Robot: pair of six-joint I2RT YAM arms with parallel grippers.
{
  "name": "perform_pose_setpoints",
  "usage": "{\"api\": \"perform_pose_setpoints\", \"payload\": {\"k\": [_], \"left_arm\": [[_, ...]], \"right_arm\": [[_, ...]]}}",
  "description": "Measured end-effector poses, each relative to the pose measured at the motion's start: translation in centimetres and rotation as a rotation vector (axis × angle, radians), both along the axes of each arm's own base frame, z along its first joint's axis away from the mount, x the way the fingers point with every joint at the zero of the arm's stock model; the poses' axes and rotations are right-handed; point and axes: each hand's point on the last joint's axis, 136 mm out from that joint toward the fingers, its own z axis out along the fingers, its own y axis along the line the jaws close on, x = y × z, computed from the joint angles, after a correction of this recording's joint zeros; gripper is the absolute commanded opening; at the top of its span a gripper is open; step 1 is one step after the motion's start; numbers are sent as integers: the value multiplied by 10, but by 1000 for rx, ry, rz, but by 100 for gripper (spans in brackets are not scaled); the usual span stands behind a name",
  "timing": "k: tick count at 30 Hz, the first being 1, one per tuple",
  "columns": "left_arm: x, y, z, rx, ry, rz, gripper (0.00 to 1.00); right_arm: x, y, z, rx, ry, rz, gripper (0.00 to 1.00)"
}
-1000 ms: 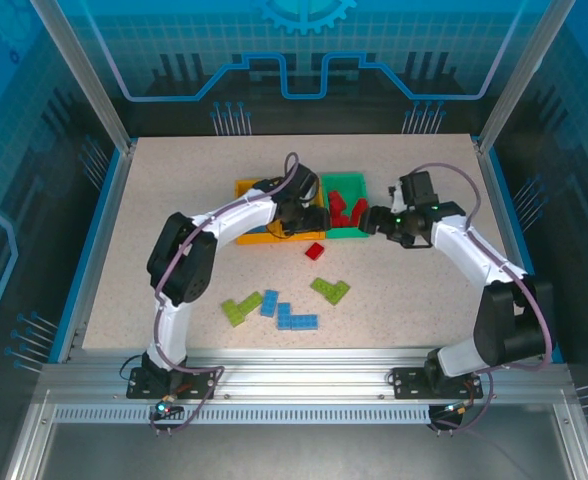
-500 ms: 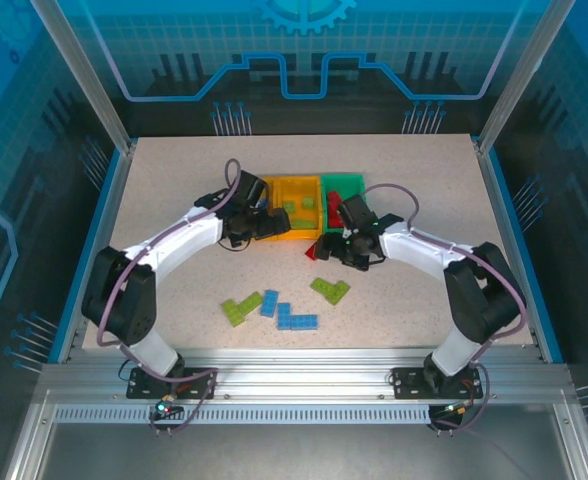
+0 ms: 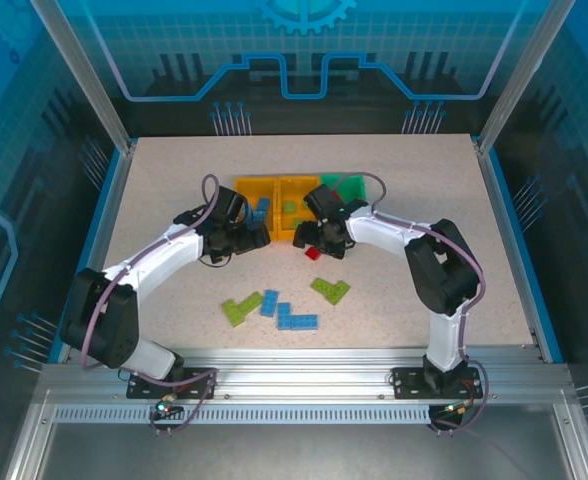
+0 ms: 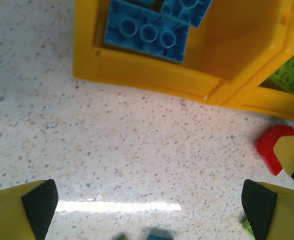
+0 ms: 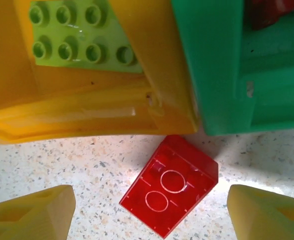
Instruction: Sort the legos into containers by color
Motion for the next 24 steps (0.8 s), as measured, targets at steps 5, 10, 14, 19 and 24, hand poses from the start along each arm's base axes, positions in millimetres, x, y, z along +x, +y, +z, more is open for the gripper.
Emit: {"api": "perform_pose_setpoints", "payload": {"k": [5, 10, 14, 19, 24], "left_arm": [[-2, 9, 2, -4, -11, 23, 99], [-3, 11, -1, -7, -9, 27, 99], [-5, 12, -4, -4, -1, 27, 99], [-6, 13, -4, -5, -4, 30, 99], [-7, 14, -5, -7, -6, 31, 99]], "right_arm": [[-1, -2, -8, -34, 29, -2, 72], [-1, 2, -13, -62, 45, 11, 66], [6, 6, -14, -77, 32, 27, 55], [7, 4, -15, -98, 22, 39, 32], [7, 2, -13, -117, 7, 65, 22]]}}
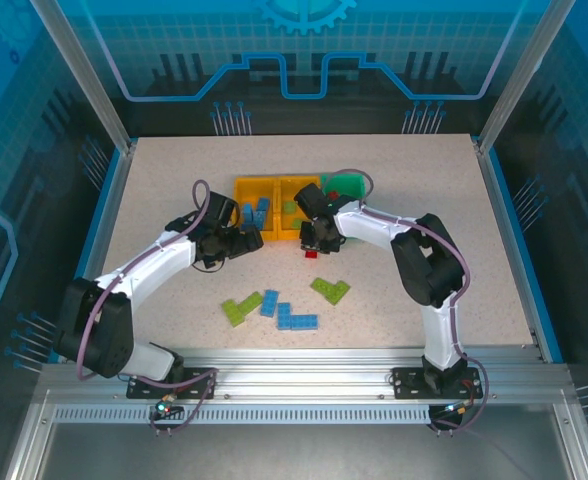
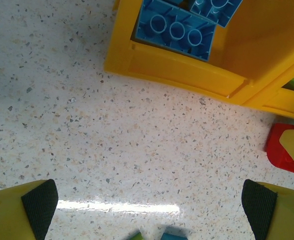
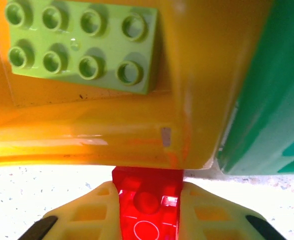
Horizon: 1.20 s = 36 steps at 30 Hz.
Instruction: Sort the legos into containers by color
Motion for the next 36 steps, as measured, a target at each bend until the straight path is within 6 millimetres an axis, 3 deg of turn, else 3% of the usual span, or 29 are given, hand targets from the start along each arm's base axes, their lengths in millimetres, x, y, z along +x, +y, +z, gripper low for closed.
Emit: {"api": "perform_pose_setpoints", "payload": {"k": [7, 15, 23, 28, 31, 33, 36], "left_arm": [[-1, -1, -3, -7, 3, -4, 99], [-6, -1, -9, -8, 19, -5, 99], [-3, -4, -7, -27, 9, -1, 99], [-4, -5, -9, -42, 15, 4, 99], [-7, -6, -12, -47, 22, 3, 99], [-7, -6, -13, -46, 24, 3, 99], [-9, -5, -15, -45, 29, 3, 99]], "right_arm": [[-12, -9, 11, -57, -14, 62, 22], [-7, -24, 80, -23, -133, 103, 23], [34, -78, 102, -58, -187, 22, 23], [75, -84, 116, -60, -248, 26, 24], [96, -85, 108, -73, -250, 35, 36], [106, -88, 99, -81, -239, 37, 59], [110, -95, 88, -88, -218, 33, 68]]}}
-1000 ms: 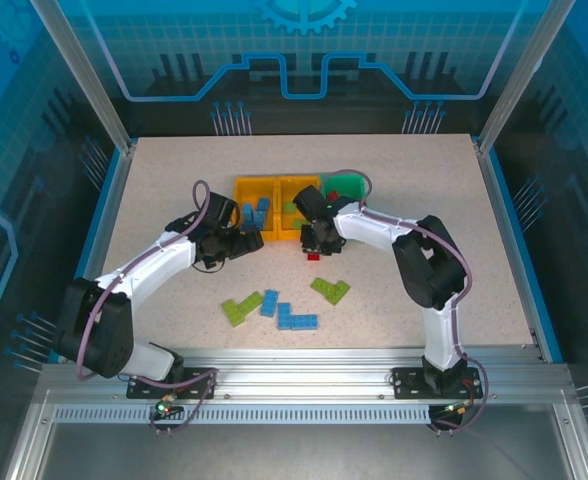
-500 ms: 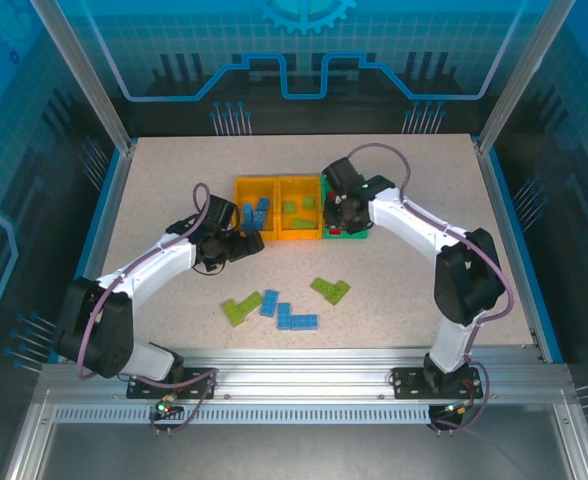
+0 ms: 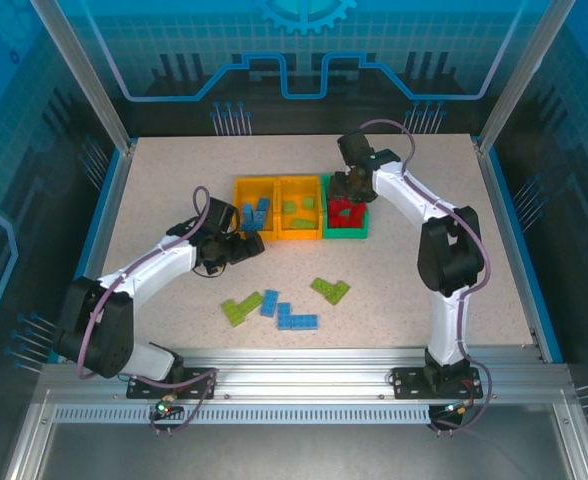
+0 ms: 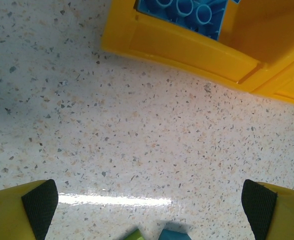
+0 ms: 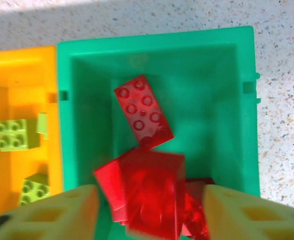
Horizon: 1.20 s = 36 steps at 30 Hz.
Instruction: Sort the legos into containers by color
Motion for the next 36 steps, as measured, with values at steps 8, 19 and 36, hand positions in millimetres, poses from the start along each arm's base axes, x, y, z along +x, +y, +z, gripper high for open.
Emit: {"api": "perform_pose_setpoints", "payload": {"k": [8, 19, 36], "left_arm": [[-4, 0, -6, -3, 13, -2, 99], [-10, -3, -8, -14, 19, -7, 99], [-61, -34, -32, 44, 86, -133, 99]], "right_arm": [[-31, -7, 19, 12, -43, 19, 70], [-59, -5, 18, 68, -11, 48, 68], [-6, 14, -2, 123, -7, 40, 70]]}}
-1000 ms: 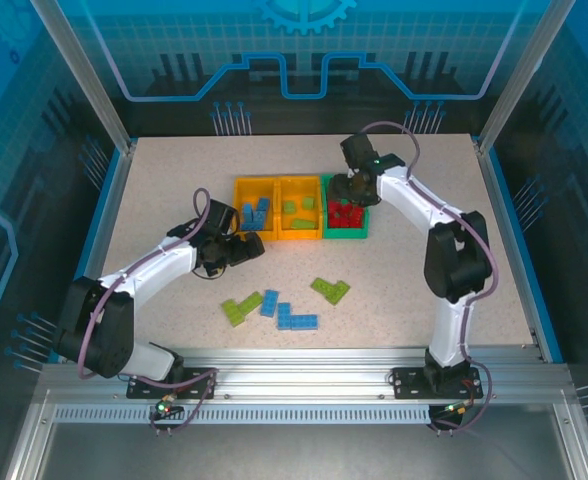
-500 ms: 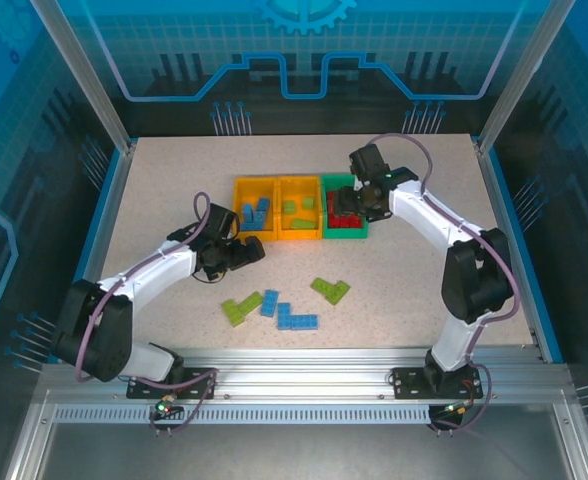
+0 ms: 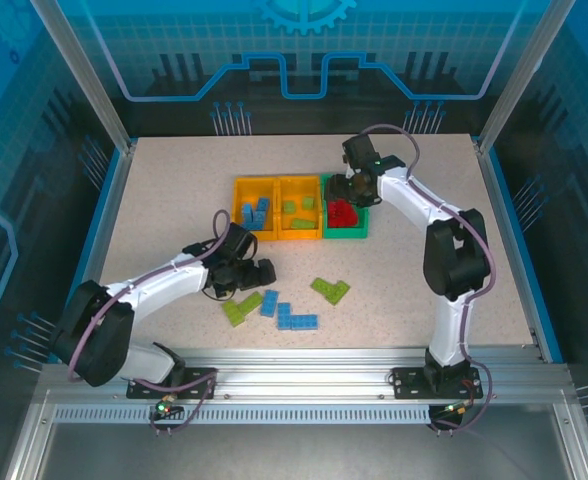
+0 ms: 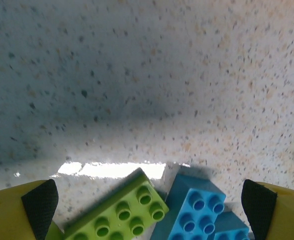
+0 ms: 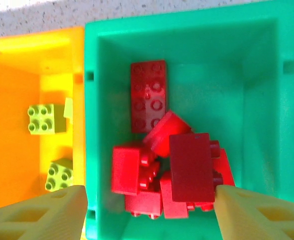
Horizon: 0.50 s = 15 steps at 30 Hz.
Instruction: Sort the legos into containers by color
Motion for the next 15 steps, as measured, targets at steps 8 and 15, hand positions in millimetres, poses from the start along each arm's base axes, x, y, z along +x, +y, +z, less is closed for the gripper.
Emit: {"api": "perform_pose_setpoints", "payload": {"k": [8, 15], "left_arm": [[-21, -20, -1, 9, 2, -56, 97], [-35, -31, -3, 30, 6, -100, 83]], "right_arm": [[13, -2, -7, 2, 8, -12, 74], [7, -2, 10, 25, -25, 3, 75]]}}
